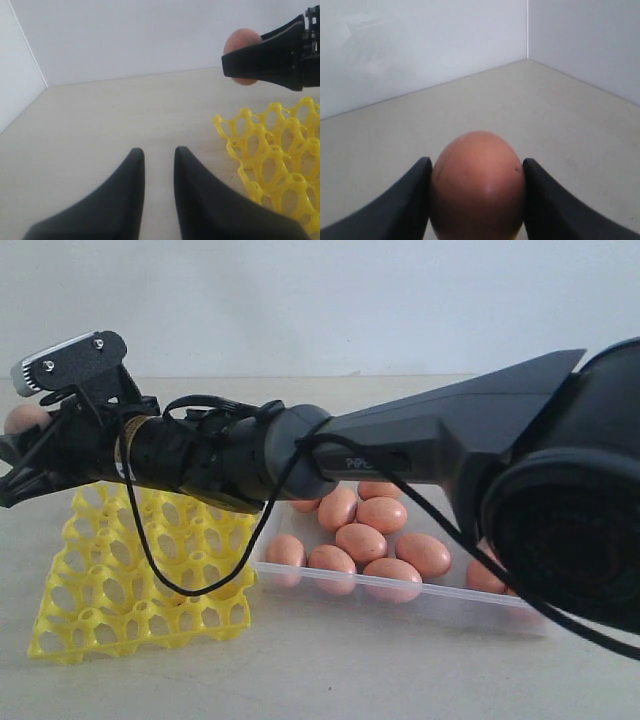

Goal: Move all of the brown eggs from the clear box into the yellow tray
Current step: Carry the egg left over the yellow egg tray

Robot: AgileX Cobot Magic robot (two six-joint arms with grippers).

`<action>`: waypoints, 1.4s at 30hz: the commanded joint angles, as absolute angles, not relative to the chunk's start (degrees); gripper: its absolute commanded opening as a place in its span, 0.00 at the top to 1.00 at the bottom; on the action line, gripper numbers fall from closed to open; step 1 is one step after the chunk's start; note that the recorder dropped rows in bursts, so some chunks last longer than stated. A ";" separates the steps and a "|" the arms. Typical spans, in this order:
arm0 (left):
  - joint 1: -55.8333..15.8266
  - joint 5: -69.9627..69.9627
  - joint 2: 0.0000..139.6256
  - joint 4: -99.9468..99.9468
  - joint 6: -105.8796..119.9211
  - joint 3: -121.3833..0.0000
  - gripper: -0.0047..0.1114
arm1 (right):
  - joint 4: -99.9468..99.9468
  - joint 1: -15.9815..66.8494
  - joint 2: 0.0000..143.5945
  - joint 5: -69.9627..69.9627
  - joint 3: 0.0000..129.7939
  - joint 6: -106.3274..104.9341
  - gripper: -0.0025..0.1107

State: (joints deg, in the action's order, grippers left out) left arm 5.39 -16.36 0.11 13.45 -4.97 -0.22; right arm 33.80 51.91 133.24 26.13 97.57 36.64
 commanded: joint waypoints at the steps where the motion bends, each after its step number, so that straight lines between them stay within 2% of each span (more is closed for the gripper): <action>1: 5.12 -16.24 0.00 13.34 -5.09 0.00 0.77 | 34.61 51.55 135.53 24.70 100.96 37.37 0.98; 26: 5.12 -16.24 0.00 13.34 -5.09 0.00 0.77 | 35.72 50.41 143.52 21.90 108.02 39.26 0.98; 42: 5.12 -16.24 0.00 13.34 -5.09 0.00 0.77 | 35.83 49.62 144.60 22.53 108.14 39.23 0.98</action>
